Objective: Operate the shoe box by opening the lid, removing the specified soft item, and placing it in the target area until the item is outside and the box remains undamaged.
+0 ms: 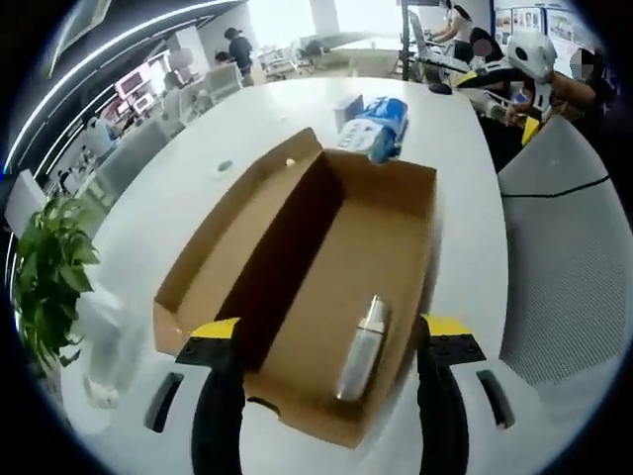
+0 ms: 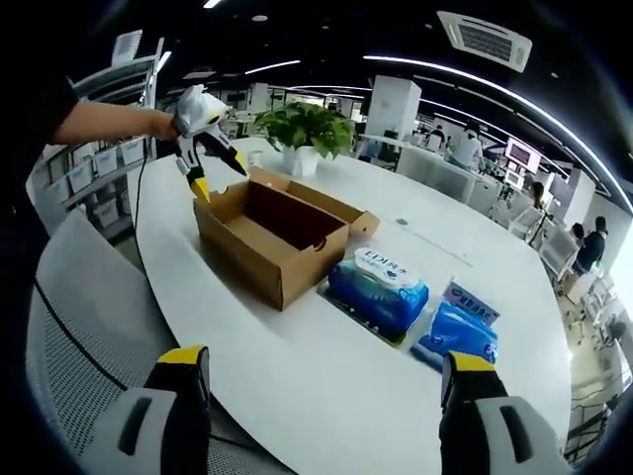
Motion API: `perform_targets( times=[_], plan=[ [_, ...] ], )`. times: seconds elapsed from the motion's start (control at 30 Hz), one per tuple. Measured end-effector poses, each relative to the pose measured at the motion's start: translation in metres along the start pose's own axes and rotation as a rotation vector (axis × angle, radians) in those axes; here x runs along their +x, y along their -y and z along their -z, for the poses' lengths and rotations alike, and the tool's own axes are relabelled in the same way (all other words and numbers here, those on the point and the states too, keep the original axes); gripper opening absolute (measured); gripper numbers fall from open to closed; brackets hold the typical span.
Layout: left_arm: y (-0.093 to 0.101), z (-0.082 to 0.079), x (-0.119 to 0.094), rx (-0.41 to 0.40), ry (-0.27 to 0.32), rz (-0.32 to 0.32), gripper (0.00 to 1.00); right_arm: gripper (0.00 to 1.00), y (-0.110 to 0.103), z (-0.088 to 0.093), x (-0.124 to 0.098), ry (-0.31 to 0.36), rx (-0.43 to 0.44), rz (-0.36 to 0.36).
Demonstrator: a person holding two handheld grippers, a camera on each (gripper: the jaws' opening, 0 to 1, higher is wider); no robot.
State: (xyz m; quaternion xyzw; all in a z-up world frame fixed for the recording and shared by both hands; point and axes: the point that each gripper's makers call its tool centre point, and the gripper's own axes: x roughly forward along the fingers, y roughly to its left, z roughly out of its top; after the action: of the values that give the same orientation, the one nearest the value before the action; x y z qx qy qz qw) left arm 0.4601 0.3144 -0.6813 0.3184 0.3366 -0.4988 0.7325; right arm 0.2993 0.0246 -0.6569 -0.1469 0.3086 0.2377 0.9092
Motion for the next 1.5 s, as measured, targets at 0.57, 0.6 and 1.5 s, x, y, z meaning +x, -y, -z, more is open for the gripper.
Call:
perform_targets(
  times=[0.57,0.6,1.5],
  plan=[
    [0.001,0.011,0.035,0.086,-0.128,0.087,0.66,0.96,0.005,0.011,-0.003,-0.017,0.028,0.024],
    [0.001,0.012,0.037,0.088,-0.134,0.094,0.66,0.96,0.006,0.011,-0.003,-0.018,0.031,0.027],
    [0.012,0.026,0.063,0.137,-0.233,0.143,0.63,0.93,0.018,-0.002,-0.010,0.057,0.143,0.039]
  ],
)
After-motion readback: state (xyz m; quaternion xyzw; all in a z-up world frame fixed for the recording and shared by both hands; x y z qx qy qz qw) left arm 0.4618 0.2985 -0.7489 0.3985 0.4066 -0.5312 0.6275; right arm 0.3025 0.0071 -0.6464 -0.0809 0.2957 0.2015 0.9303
